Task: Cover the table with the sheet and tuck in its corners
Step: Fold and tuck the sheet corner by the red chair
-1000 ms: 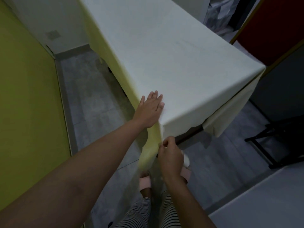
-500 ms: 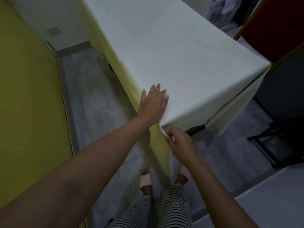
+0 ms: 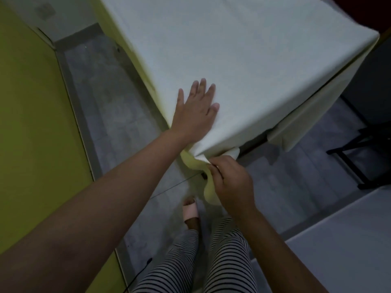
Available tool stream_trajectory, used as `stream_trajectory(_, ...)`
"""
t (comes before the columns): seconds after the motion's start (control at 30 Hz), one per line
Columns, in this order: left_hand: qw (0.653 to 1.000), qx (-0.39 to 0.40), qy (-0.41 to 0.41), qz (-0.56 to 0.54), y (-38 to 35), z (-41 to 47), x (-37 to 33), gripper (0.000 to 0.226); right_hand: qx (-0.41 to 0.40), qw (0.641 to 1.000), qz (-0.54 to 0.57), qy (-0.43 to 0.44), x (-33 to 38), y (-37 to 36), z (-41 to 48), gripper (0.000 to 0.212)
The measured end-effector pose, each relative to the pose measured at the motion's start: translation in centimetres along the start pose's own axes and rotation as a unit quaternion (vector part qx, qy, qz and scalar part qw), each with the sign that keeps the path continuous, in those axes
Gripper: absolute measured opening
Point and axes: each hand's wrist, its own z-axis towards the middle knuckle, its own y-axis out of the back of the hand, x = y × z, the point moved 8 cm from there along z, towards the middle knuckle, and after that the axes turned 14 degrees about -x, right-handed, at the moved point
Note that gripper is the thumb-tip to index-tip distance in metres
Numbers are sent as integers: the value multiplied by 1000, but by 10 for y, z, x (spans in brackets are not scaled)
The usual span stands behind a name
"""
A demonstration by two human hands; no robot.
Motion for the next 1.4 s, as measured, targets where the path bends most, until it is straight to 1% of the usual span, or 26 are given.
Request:
stream_trajectory(0.03,1000,-3,-1,5,0,2,-1,55,0,1000,-13,0,-7,-1,-2,18)
stream_trajectory(0.13,1000,7,5,8,-2,2,-3,55,20,997,-46,-57,-37,-11,-5,23)
stream_trajectory(0.17,1000,9,6,12,-3,1,-2,55,17,997,-41,-59,-38,-10,-5,24)
stream_trajectory(0.3,1000,-2,2,10,-3,6,-3,56,1,1000,-15,-25,-17,5,-1,25)
stream_trajectory(0.43,1000,3,11,8,-6,5,-7,56,43,995,-53,-76,-42,-5,-10,26)
stream_trajectory(0.57,1000,9,5,9,-4,6,-6,56,2,999,29,-45,-7,12,2,26)
stream_trajectory(0.6,1000,7,3,10,-5,7,-8,56,-3,999,38,-31,-4,16,0,25)
stream_trajectory(0.63,1000,5,5,10,-5,9,-9,56,5,999,38,-36,-9,15,-5,23)
stream_trajectory(0.73,1000,-1,14,12,-5,8,-9,56,52,992,10,-115,-40,7,-15,16)
stream_trajectory(0.77,1000,1,15,11,-6,6,-9,56,50,992,12,-113,-39,8,-14,16)
stream_trajectory(0.87,1000,4,10,4,-5,7,-9,56,8,996,63,-56,-11,22,-2,18)
stream_trajectory(0.9,1000,3,9,7,-5,9,-10,56,7,997,63,-47,-10,23,-2,17)
stream_trajectory(0.93,1000,1,10,11,-6,10,-12,56,14,997,50,-53,-17,20,-5,15)
stream_trajectory(1.03,1000,7,16,7,-7,9,-12,56,71,990,-21,-118,-55,-3,-19,13)
stream_trajectory(1.1,1000,10,15,6,-7,8,-11,56,80,990,-19,-113,-59,-11,-18,15)
stream_trajectory(1.27,999,1,28,-22,-7,9,-13,55,44,994,15,-102,-55,9,-8,13)
stream_trajectory(1.33,999,-1,34,-27,-7,9,-12,55,29,996,28,-84,-52,12,-5,12)
stream_trajectory(1.4,999,2,32,-25,-7,9,-13,55,44,997,18,-63,-56,1,-3,12)
